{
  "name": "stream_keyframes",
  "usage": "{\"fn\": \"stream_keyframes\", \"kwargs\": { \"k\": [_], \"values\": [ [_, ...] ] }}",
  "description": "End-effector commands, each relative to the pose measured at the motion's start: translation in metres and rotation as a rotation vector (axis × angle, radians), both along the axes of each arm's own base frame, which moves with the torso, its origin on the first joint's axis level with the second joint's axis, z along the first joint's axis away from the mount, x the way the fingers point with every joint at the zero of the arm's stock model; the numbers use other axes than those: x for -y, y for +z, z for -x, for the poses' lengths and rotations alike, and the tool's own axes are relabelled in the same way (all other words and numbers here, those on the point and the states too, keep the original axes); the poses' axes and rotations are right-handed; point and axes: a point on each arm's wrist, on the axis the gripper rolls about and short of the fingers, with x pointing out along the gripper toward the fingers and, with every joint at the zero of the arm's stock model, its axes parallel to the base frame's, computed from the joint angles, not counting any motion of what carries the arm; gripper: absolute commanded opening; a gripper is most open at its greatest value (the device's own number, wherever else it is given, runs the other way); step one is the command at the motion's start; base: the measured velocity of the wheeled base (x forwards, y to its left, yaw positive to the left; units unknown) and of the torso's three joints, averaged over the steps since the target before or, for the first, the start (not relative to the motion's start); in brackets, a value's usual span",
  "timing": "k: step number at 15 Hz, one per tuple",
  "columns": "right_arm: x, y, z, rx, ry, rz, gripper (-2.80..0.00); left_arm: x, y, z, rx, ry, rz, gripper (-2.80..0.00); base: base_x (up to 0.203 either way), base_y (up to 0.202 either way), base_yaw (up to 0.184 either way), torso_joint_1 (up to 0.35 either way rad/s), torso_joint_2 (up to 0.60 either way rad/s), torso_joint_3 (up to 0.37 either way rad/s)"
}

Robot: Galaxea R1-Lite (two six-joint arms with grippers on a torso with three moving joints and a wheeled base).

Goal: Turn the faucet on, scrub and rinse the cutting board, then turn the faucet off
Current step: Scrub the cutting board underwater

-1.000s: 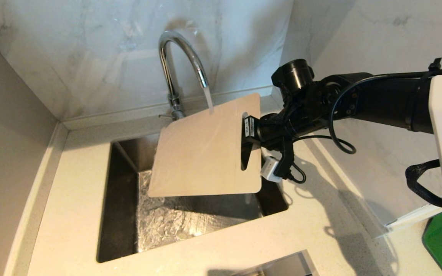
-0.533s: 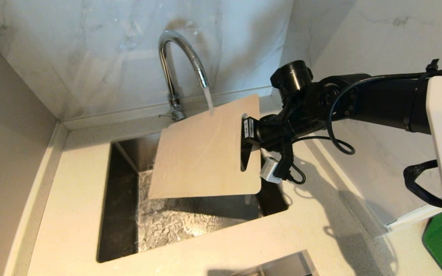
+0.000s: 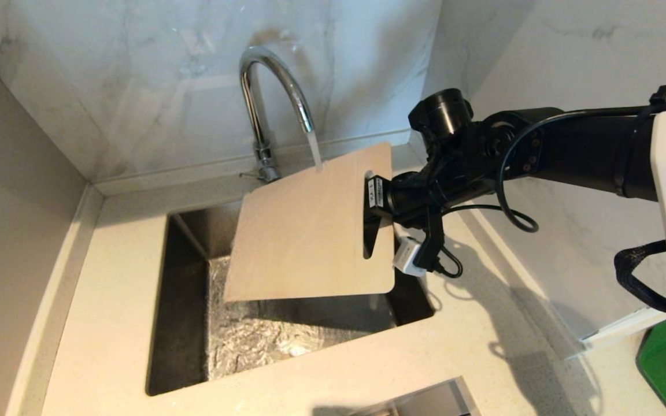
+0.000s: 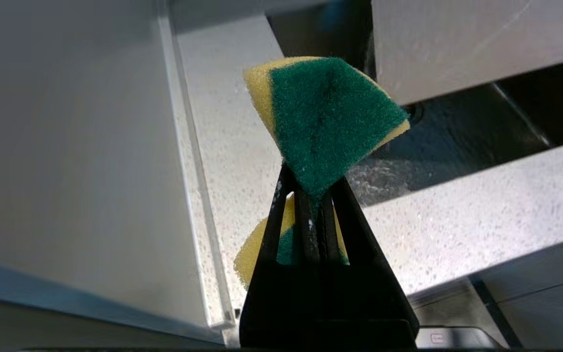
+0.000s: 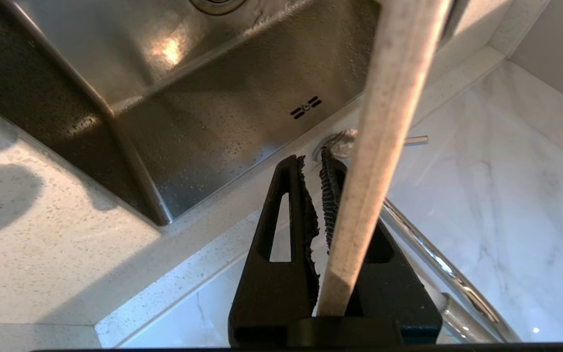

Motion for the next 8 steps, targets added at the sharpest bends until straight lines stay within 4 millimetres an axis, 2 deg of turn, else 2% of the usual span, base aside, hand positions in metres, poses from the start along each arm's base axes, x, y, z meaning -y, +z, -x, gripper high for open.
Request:
{"fn": "stream_keyframes", "kwargs": {
  "k": [1,4,8],
  "values": [
    [-0.002,0.006,0.006,0.022,0.020,0.001,-2.80,0.000,0.049,-0.008,-0.024,0.007,-0.001,-2.80,0.000,0.000,0.000,0.000,0.00,0.000],
    [-0.009,0.007,0.009,0.023,0.039,0.001,-2.80,0.000,0.106,-0.032,-0.057,0.020,-0.003,-2.80,0.000,0.000,0.000,0.000,0.00,0.000],
    [-0.009,0.007,0.010,0.024,0.041,0.000,-2.80,-0.004,0.142,-0.082,-0.158,0.142,-0.013,-2.80,0.000,0.000,0.000,0.000,0.00,0.000]
  ]
}}
